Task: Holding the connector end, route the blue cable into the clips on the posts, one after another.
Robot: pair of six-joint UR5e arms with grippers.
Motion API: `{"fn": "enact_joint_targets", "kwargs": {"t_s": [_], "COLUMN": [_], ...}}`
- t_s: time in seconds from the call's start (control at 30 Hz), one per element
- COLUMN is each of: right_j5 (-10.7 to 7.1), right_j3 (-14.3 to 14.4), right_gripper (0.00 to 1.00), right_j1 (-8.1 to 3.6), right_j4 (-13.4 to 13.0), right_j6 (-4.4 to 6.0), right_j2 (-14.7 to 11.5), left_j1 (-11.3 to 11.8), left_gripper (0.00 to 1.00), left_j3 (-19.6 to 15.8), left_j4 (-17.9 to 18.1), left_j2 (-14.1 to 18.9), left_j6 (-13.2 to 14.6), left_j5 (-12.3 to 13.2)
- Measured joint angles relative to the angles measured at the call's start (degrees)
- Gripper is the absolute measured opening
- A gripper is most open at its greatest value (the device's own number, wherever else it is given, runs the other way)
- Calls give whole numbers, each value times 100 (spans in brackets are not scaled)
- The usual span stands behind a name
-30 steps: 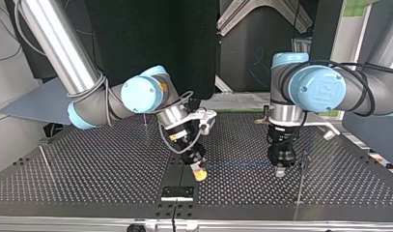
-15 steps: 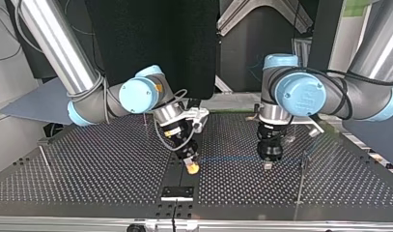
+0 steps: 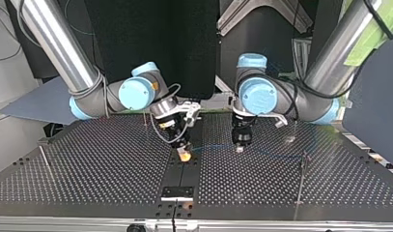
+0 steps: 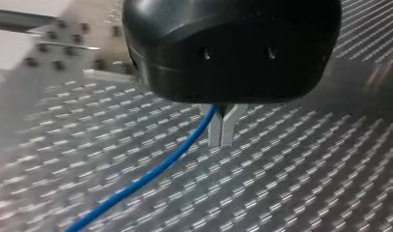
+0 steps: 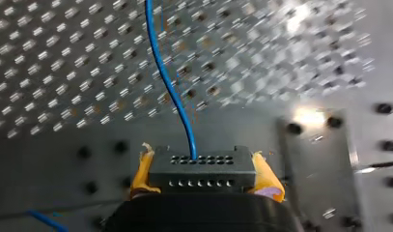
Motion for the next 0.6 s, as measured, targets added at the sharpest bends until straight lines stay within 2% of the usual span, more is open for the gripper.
{"fn": "enact_joint_targets", "kwargs": {"t_s": [0.13,0.4,0.6], "right_j5": [34,134,175], "right_j3": [197,574,819], "right_gripper": [0,0,0], "right_j1": [-58,-179,-234], "right_j4": [-6,-26,-120], "right_j6": [-97,-271,-299], "right_j2": [-2,0,5], "left_j1": [-122,-191,-233], "left_gripper": [0,0,0], "left_j3": [-3,-69,-228], "left_j4": [-27,3,192], "left_j2": [-99,-117,-118], "left_j6": [-11,-66,-118], "left_j5": [-146,-191,-177]}}
